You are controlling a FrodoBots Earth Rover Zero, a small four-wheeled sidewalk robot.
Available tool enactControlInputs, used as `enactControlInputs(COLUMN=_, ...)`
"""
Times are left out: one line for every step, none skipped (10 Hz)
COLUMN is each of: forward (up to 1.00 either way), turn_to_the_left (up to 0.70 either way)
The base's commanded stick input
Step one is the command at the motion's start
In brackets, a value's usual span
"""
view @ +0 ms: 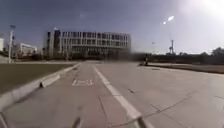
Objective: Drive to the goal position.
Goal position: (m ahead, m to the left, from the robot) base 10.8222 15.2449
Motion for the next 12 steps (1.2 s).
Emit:
enactControlInputs(forward=0.7, turn_to_the_left=0.0)
enactControlInputs(forward=0.7, turn_to_the_left=0.0)
enactControlInputs(forward=0.7, turn_to_the_left=0.0)
enactControlInputs(forward=0.7, turn_to_the_left=0.0)
enactControlInputs(forward=0.7, turn_to_the_left=0.0)
enactControlInputs(forward=0.7, turn_to_the_left=0.0)
enactControlInputs(forward=0.7, turn_to_the_left=0.0)
enactControlInputs(forward=0.7, turn_to_the_left=0.0)
enactControlInputs(forward=0.7, turn_to_the_left=0.0)
enactControlInputs(forward=0.7, turn_to_the_left=0.09)
enactControlInputs(forward=0.7, turn_to_the_left=0.21)
enactControlInputs(forward=0.7, turn_to_the_left=0.0)
